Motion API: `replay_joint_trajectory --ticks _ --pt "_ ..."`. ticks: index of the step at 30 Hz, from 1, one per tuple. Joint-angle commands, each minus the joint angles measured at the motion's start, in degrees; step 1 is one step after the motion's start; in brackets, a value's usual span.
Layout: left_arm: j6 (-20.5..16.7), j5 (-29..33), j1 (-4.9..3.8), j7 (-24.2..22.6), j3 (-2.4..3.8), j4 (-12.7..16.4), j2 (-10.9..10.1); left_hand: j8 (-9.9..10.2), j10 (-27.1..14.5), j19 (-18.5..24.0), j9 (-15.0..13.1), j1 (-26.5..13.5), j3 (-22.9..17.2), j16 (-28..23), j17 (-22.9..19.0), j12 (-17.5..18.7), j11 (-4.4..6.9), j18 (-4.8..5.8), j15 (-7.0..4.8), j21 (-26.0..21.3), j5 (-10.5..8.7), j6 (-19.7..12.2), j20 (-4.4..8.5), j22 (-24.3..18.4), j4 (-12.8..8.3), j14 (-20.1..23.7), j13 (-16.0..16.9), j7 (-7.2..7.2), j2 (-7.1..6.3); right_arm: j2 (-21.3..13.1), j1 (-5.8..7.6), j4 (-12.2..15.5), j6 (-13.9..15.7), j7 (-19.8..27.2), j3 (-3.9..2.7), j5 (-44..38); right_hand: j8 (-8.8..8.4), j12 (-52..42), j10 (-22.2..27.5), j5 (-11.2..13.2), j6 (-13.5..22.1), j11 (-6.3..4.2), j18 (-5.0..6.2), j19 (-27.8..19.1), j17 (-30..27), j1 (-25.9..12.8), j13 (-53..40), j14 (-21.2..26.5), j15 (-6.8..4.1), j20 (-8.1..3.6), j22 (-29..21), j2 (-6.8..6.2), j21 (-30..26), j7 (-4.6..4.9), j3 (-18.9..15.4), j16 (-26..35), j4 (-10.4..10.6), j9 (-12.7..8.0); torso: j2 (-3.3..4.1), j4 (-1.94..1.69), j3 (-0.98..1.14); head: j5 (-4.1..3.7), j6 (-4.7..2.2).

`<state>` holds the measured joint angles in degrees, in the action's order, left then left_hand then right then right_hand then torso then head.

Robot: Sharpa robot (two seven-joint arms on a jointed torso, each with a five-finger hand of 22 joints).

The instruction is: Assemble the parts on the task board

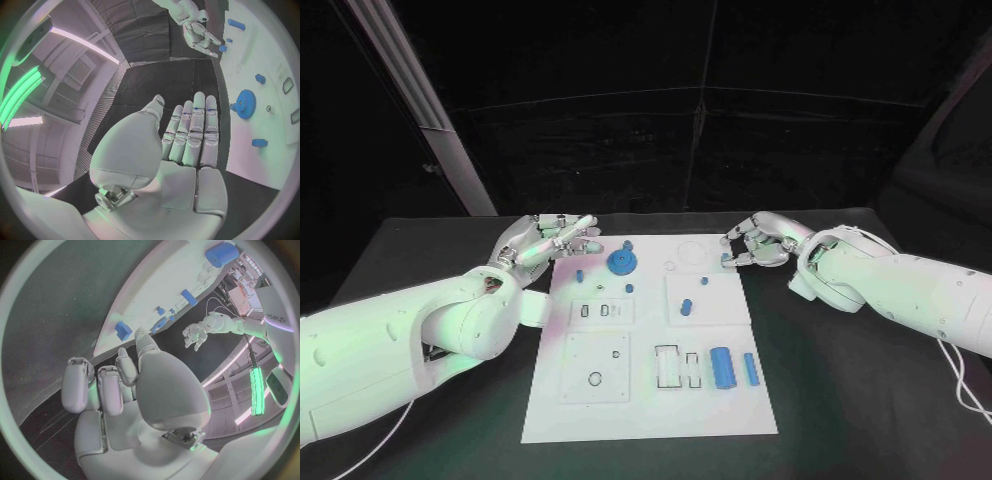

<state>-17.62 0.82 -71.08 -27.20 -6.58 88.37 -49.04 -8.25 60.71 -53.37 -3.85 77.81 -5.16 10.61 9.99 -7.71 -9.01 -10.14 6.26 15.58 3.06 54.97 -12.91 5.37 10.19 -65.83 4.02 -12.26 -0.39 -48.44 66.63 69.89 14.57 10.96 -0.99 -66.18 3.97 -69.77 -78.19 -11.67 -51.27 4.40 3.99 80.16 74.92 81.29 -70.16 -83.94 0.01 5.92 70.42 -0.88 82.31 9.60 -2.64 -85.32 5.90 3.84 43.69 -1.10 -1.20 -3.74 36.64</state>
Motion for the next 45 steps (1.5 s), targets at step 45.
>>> replay_joint_trajectory --ticks 45 --pt "0.82 -0.07 -0.07 -0.14 0.01 -0.21 0.03 0.38 0.05 -0.48 0.03 0.6 -0.13 -0.46 0.1 0.25 -0.27 -0.41 0.21 -0.42 -0.06 0.21 -0.09 -0.12 -0.56 0.28 -0.08 -0.28 0.16 1.31 -0.78 -1.87 -2.45 -0.09 -0.02 -2.1 2.54 -1.38 -0.74 1.88 -5.82 -1.17 -0.18 0.28 5.81 1.53 -1.53 -4.13 -0.95 -0.59 0.89 3.38 0.0 -1.28 2.73 -0.54 -1.54 0.59 -0.03 -0.01 0.1 -0.49 0.64"
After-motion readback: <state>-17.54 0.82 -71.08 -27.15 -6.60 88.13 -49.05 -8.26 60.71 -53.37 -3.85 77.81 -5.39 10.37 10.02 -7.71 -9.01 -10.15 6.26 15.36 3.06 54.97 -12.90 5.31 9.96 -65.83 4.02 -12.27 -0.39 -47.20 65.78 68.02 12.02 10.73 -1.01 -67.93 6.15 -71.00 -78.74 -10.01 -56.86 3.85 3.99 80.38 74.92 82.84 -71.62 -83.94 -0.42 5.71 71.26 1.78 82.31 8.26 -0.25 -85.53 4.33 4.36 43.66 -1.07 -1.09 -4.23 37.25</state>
